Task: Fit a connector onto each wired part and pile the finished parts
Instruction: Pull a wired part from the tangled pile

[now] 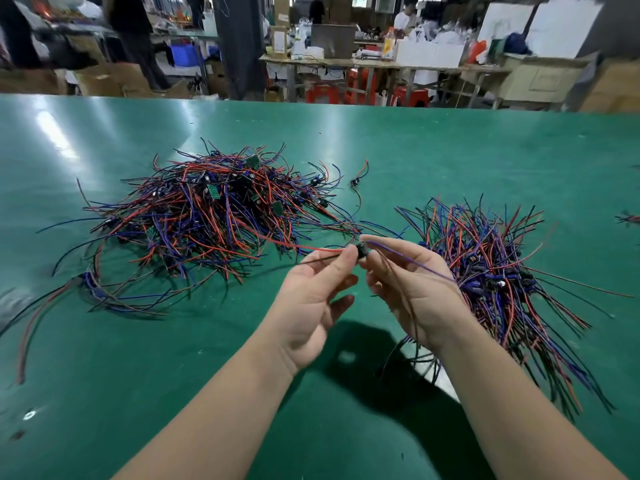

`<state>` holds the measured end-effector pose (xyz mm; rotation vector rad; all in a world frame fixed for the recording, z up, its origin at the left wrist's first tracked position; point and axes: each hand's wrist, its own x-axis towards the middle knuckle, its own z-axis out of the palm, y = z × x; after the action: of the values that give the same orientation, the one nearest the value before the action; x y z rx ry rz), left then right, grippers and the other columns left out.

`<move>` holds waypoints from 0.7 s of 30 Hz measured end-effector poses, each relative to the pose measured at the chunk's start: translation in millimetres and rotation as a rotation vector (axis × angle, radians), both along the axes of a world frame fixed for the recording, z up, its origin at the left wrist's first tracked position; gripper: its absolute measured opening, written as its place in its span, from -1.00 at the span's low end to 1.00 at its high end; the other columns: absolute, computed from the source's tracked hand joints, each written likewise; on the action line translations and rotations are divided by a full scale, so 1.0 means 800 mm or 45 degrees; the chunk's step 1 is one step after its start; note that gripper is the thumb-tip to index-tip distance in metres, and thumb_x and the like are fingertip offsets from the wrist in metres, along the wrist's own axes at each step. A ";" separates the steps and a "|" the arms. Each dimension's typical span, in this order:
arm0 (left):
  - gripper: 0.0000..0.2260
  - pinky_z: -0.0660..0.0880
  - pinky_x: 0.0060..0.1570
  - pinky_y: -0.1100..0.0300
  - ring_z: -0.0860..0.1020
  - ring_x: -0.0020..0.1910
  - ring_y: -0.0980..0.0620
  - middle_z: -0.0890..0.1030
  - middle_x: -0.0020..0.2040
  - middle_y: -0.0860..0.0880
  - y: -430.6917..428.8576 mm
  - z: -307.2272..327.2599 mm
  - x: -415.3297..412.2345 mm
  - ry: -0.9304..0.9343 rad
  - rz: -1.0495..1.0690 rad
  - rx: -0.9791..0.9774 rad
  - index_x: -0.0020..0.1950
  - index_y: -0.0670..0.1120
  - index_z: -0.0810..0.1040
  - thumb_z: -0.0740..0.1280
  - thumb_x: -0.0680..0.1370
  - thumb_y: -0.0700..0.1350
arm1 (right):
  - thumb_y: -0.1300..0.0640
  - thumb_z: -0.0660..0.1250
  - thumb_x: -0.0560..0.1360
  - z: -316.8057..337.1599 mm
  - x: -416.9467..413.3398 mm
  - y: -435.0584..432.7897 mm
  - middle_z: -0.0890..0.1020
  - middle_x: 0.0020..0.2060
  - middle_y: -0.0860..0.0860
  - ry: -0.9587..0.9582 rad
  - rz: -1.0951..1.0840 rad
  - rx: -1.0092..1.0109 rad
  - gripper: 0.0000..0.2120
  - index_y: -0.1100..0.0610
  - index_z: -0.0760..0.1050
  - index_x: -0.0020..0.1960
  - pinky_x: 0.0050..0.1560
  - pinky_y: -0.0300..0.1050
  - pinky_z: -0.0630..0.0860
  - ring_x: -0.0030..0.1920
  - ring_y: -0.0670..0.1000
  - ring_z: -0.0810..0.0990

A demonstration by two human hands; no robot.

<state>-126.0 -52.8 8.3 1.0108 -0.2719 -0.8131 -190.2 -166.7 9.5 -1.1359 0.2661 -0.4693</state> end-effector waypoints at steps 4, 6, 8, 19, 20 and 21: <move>-0.84 0.33 -0.21 0.23 0.46 -0.32 0.17 0.56 -0.36 0.14 -0.001 -0.001 -0.009 -0.186 0.034 0.003 -0.40 0.07 0.57 0.48 0.17 0.09 | 0.11 0.50 0.08 0.001 -0.001 -0.003 0.64 -0.39 -0.03 -0.093 -0.022 0.152 -0.76 0.08 0.70 -0.24 -0.33 -0.35 0.52 -0.43 -0.14 0.55; -0.84 0.34 -0.22 0.24 0.47 -0.34 0.18 0.57 -0.36 0.14 -0.002 -0.003 -0.011 -0.238 0.052 -0.017 -0.38 0.06 0.56 0.48 0.19 0.08 | 0.13 0.48 0.11 0.004 -0.003 -0.004 0.63 -0.38 -0.05 -0.135 0.032 0.215 -0.74 0.06 0.71 -0.19 -0.32 -0.34 0.52 -0.42 -0.14 0.55; -0.84 0.38 -0.24 0.29 0.49 -0.36 0.20 0.58 -0.36 0.14 -0.005 -0.006 -0.012 -0.306 0.068 -0.067 -0.33 0.01 0.54 0.49 0.23 0.01 | 0.12 0.47 0.14 0.006 -0.004 -0.005 0.64 -0.38 -0.05 -0.139 0.043 0.223 -0.79 0.06 0.71 -0.22 -0.31 -0.33 0.53 -0.41 -0.14 0.57; -0.81 0.57 -0.29 0.26 0.61 -0.37 0.09 0.67 -0.30 -0.05 -0.007 -0.009 0.008 -0.199 0.125 -0.027 -0.14 -0.12 0.62 0.39 0.41 0.00 | 0.17 0.34 0.28 0.015 -0.011 -0.024 0.59 -0.44 -0.02 -0.093 -0.090 0.236 -0.87 0.13 0.67 -0.36 -0.51 -0.40 0.42 -0.47 -0.13 0.52; -0.71 0.58 -0.32 0.24 0.61 -0.39 0.07 0.67 -0.31 -0.07 -0.005 -0.008 0.009 -0.159 0.046 0.003 -0.16 -0.14 0.63 0.40 0.32 0.07 | 0.18 0.35 0.28 0.012 -0.011 -0.025 0.61 -0.44 -0.02 -0.055 -0.088 0.091 -0.88 0.11 0.67 -0.35 -0.47 -0.38 0.45 -0.46 -0.13 0.54; -0.67 0.59 -0.35 0.23 0.61 -0.41 0.05 0.66 -0.32 -0.09 -0.003 -0.009 0.009 -0.181 -0.001 0.028 -0.18 -0.16 0.64 0.43 0.26 0.09 | 0.19 0.37 0.29 0.008 -0.010 -0.024 0.63 -0.43 -0.02 0.002 -0.075 -0.089 -0.89 0.10 0.68 -0.33 -0.42 -0.36 0.47 -0.44 -0.12 0.55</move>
<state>-119.0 -55.2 0.9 1.0913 -0.3855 -0.7477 -198.0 -185.9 16.1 -1.1995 0.2872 -0.5336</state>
